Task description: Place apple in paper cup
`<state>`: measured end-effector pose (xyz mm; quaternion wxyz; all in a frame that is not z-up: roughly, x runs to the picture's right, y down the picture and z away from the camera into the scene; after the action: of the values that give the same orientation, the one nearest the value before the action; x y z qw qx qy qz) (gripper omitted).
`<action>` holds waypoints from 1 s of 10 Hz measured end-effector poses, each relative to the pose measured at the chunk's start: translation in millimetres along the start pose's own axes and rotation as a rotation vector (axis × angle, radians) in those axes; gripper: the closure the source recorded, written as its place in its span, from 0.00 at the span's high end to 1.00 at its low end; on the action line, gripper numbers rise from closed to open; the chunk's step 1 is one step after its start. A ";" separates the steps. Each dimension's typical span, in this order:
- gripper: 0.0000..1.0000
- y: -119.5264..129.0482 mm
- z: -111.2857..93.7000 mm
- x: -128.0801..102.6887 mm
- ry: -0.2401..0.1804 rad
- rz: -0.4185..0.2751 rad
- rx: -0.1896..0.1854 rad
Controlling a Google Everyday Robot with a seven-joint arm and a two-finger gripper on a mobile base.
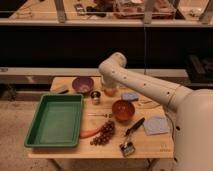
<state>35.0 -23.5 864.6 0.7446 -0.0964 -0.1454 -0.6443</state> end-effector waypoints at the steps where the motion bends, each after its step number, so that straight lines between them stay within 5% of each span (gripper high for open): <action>1: 0.00 14.4 1.2 21.3 0.047 0.004 0.002; 4: 0.00 48.0 -5.6 78.8 0.147 0.006 0.017; 10: 0.00 78.8 -12.6 114.1 0.224 0.031 0.022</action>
<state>128.5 -122.0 895.1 0.7672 -0.0179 -0.0667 -0.6376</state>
